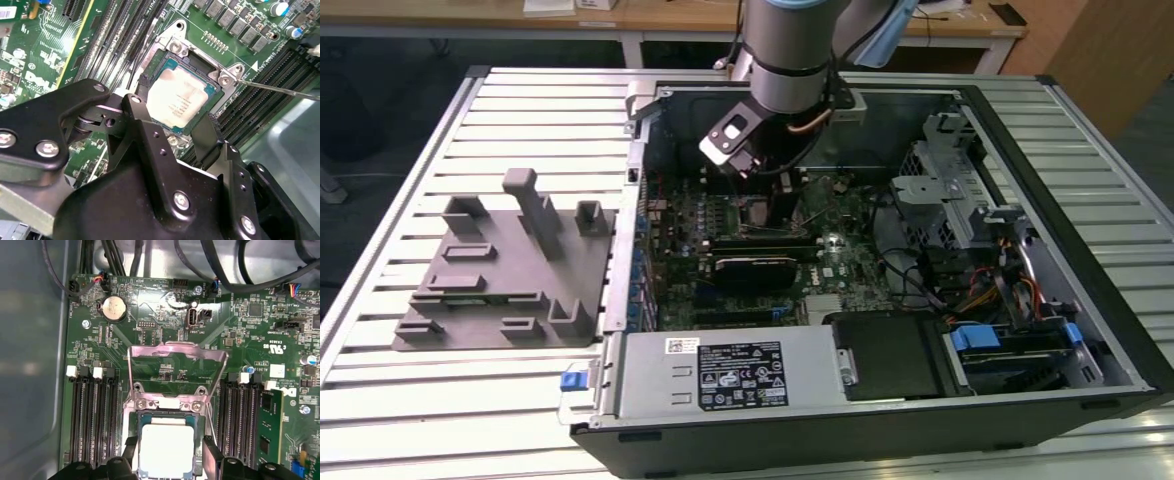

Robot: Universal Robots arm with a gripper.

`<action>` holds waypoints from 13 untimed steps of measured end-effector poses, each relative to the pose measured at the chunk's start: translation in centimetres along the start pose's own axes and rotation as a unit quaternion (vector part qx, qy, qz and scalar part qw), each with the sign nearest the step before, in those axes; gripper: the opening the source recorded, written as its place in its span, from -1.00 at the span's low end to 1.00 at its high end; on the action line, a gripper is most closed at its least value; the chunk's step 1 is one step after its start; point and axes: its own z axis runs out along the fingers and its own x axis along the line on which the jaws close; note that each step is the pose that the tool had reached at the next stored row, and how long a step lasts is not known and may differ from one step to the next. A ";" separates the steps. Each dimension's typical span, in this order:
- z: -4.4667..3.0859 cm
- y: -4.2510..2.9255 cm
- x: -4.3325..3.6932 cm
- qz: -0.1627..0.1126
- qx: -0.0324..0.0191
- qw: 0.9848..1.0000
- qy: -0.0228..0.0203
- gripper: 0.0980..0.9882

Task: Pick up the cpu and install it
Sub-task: 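Place the cpu into insertion slot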

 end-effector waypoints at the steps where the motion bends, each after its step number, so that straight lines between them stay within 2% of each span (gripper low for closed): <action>1: -0.14 0.00 0.00 0.000 0.000 1.000 0.000 0.16; 8: -0.99 0.00 -0.02 0.000 0.000 1.000 0.000 0.16; 13: -1.01 0.00 -0.02 0.000 0.000 1.000 0.000 0.16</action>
